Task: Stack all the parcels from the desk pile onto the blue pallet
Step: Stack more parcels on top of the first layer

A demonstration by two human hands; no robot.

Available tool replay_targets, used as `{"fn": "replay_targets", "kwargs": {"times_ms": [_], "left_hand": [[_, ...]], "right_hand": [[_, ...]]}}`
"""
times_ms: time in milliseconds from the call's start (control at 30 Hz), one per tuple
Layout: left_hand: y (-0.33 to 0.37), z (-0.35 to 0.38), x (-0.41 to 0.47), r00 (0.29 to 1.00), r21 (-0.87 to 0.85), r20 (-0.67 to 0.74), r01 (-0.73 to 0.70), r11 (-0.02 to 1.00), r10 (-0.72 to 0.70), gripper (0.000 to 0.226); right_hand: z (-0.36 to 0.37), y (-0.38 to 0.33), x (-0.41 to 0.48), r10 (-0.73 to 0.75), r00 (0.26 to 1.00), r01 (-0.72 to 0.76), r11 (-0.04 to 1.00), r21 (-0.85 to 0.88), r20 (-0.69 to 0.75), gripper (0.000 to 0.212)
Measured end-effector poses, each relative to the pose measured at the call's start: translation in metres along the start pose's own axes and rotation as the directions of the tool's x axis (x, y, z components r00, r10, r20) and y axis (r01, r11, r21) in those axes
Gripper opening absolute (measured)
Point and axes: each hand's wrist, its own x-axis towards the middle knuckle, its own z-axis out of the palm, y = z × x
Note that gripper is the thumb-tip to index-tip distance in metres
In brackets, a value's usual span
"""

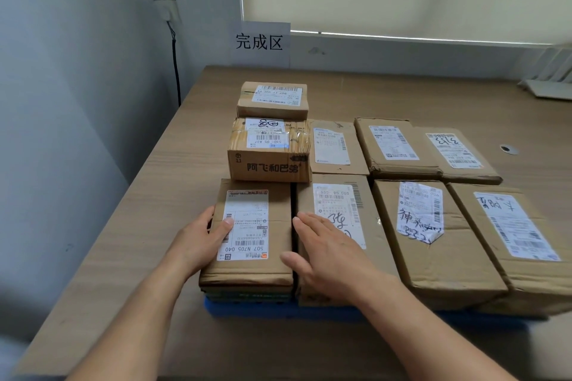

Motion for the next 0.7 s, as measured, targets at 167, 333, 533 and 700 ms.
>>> {"fn": "replay_targets", "kwargs": {"times_ms": [167, 333, 533, 700], "left_hand": [[0.0, -0.002, 0.001, 1.0, 0.0, 0.018, -0.004, 1.0, 0.004, 0.037], [-0.003, -0.004, 0.002, 1.0, 0.04, 0.019, -0.02, 0.999, 0.019, 0.032], [-0.003, -0.003, 0.003, 1.0, 0.056, 0.018, -0.025, 0.998, 0.024, 0.032], [0.003, -0.004, -0.002, 1.0, 0.102, -0.018, 0.01, 0.995, -0.009, 0.059]], "right_hand": [[0.007, 0.001, 0.004, 0.001, 1.0, -0.001, 1.0, 0.007, -0.019, 0.067], [0.004, 0.002, 0.002, -0.029, 0.999, 0.029, 0.999, 0.014, 0.042, 0.095], [0.005, 0.007, 0.0, -0.063, 0.996, 0.066, 0.996, -0.056, 0.057, 0.107], [-0.005, 0.006, -0.001, -0.063, 0.997, 0.061, 0.997, -0.051, -0.039, 0.095]]}}
